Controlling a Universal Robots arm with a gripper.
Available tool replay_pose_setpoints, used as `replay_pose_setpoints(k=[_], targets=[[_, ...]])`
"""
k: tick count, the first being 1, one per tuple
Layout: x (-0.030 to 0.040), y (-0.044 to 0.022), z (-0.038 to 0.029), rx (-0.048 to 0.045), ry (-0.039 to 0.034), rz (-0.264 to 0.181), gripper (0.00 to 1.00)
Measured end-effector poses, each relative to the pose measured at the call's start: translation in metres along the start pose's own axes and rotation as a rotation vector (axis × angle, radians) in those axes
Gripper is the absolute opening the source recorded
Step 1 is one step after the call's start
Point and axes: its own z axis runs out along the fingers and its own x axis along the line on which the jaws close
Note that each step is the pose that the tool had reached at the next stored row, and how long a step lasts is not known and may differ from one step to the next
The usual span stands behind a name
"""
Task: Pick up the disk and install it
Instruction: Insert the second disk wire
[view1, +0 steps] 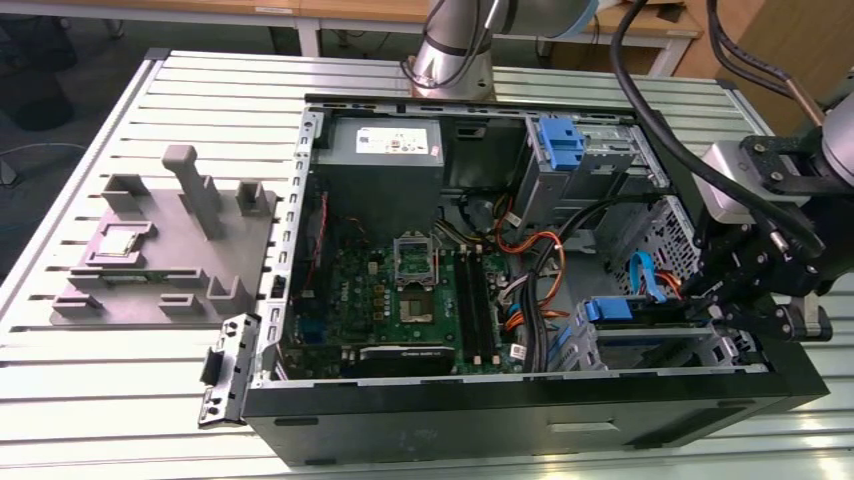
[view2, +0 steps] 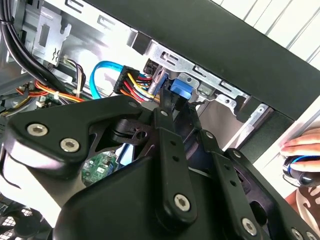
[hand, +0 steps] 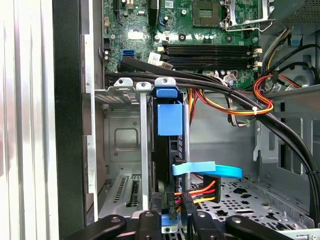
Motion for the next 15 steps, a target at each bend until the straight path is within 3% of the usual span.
replay_pose_setpoints(k=[11,13,15], targets=[[0.0000,0.0001,0.0001,-0.0002,-0.0041,0.000,0.28],[0.0000,0.0001,0.0001,-0.0002,-0.0045,0.000,0.16],[0.0000,0.0000,0.0001,-0.0002,-0.0051,0.000,0.16]])
